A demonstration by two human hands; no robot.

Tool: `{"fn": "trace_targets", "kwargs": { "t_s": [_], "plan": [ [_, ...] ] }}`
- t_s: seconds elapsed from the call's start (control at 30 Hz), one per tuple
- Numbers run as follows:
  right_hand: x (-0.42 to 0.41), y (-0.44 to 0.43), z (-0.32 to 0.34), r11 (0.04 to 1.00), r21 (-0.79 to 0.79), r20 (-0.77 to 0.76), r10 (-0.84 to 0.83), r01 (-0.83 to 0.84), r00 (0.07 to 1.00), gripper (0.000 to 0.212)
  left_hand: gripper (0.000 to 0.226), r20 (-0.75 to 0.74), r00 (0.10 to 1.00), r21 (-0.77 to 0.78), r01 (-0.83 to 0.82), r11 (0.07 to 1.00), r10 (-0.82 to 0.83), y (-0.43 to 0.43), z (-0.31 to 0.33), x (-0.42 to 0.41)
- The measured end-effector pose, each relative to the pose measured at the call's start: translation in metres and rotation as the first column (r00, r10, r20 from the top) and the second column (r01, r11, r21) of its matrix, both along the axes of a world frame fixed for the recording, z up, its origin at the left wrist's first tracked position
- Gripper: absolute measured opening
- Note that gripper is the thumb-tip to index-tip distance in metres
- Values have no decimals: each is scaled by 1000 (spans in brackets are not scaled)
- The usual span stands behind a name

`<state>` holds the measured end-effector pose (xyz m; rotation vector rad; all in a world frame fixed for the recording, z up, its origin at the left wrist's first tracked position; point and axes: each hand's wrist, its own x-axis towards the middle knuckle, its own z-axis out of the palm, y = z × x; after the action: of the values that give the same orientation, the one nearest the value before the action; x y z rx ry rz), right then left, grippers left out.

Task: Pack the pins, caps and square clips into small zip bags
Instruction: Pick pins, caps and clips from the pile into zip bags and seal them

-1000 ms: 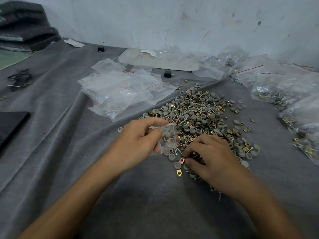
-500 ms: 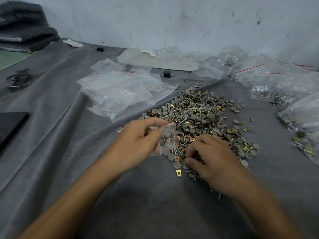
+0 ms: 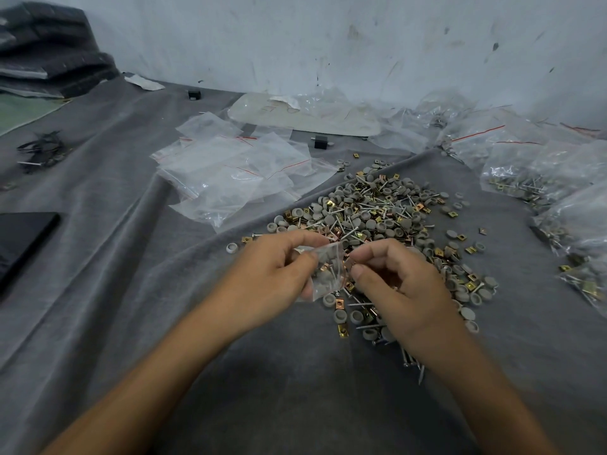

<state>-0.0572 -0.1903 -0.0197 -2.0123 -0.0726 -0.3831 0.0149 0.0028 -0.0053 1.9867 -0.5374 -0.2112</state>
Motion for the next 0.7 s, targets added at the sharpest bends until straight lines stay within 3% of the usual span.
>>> {"fn": "trace_targets", "kwargs": {
  "t_s": [0.2,0.3,0.33,0.4,0.47,0.5,0.6,0.7],
  "plan": [
    [0,6,3,987,156,-10,35,-33,999,14,23,-6,1000,-19,5,1000,-5,1,2,0],
    [0,1,6,988,154,-7,10,-8,1000,13,37,-32,999,-49,-2,999,1,2,4,1],
    [0,-2,5,994,108,-23,-2,4,1000,12,39,-32,999,-49,-5,999,4,3,4,2],
    [0,-7,1,983,-184,-51,-35,25,998,9,39,-30,999,-48,-15,999,13,4,4,2],
    [1,-7,-4,858,-513,-65,-49,8,997,2,37,-24,1000,-49,-20,999,19,4,3,3],
    [1,-4,-7,801,-599,-74,-48,-6,996,3,37,-25,1000,-47,-19,999,18,5,2,3],
    [1,0,-13,708,-706,-45,-43,-1,998,12,38,-24,1000,-40,-10,999,9,5,2,3],
    [1,0,-12,696,-718,-37,-47,6,998,18,36,-24,1000,-48,-7,999,6,5,2,3]
  ]
}}
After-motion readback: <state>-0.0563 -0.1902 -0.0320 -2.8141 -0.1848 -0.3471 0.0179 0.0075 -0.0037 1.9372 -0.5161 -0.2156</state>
